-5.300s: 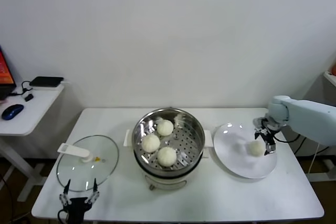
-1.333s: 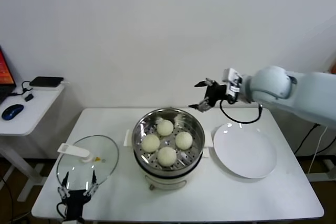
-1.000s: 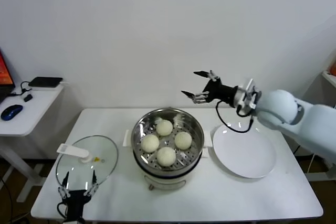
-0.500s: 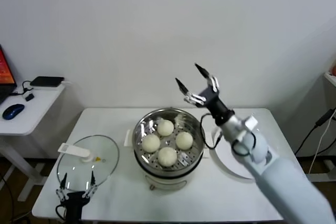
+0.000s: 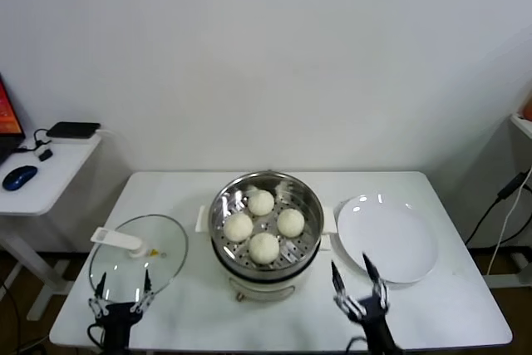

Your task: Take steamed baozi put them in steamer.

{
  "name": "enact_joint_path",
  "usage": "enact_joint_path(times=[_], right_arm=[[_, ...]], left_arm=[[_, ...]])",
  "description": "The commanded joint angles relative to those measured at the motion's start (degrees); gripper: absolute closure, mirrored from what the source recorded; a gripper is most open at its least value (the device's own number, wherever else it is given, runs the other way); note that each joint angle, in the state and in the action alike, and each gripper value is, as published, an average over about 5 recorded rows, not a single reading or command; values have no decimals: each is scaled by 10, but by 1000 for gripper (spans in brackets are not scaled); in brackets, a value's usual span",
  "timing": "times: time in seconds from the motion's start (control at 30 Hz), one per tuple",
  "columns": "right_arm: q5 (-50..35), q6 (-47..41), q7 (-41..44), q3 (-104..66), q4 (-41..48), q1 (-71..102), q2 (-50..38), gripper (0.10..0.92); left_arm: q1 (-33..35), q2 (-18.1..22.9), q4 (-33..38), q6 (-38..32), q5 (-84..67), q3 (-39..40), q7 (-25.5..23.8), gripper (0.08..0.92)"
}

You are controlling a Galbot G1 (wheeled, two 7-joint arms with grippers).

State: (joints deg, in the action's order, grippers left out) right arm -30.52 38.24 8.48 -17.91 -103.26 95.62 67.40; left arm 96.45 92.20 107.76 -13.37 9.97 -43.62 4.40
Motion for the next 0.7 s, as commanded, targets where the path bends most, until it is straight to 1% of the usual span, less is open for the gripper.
enact_joint_path(times=[0.03,0.37,0.7], right_arm=[[28,44,-25,-56,-11,148,52,203],[41,34,-29,-70,-27,141,55,203],[55,26,-28,-71,-26,133,57,203]], left_arm=[[0,28,3,-1,-1,2,1,177],[3,28,5,-3,-1,2,2,177],[6,28,7,-1,-3,3,1,177]])
